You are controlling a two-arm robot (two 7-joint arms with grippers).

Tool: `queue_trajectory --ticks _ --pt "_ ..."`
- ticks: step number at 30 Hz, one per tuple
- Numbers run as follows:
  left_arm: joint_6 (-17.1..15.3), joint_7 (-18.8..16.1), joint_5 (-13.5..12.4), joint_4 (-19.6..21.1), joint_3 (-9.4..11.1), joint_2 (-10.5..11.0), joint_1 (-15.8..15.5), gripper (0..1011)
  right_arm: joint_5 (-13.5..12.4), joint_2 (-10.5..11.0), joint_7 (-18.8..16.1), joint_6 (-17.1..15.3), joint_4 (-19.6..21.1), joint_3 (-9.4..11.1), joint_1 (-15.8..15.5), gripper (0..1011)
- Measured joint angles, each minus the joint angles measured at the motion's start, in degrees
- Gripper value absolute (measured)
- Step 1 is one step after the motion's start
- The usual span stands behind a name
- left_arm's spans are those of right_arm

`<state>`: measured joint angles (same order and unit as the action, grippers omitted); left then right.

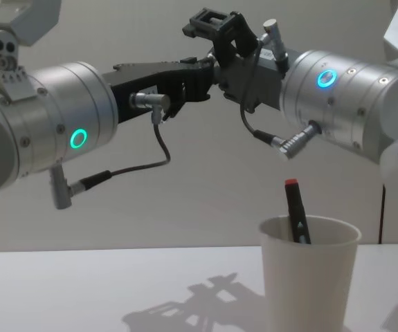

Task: Place the pen into the pen holder.

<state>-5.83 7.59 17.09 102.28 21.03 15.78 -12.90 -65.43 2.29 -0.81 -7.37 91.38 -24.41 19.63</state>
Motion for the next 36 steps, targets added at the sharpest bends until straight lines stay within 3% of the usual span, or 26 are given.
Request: queue_trajectory --ticks 4,7,10,17,36 --pt "0.0 0.0 0.0 0.0 0.0 0.0 0.0 141 -0.05 0.02 0.03 -0.02 0.02 0.0 -0.02 503" --pt "0.0 0.0 0.0 0.0 0.0 0.0 0.0 141 -0.08 0.02 0.04 -0.03 0.03 0.0 -0.03 446" --pt "0.0 0.0 0.0 0.0 0.0 0.0 0.0 141 -0.1 0.03 0.06 -0.05 0.03 0.01 -0.04 313" --pt "0.0 0.0 0.0 0.0 0.0 0.0 0.0 141 -0.18 0.02 0.05 -0.07 0.04 0.0 -0.04 134" --pt "-0.01 0.0 0.0 0.0 0.0 0.0 0.0 141 -0.17 0.02 0.06 -0.06 0.03 0.0 -0.04 132"
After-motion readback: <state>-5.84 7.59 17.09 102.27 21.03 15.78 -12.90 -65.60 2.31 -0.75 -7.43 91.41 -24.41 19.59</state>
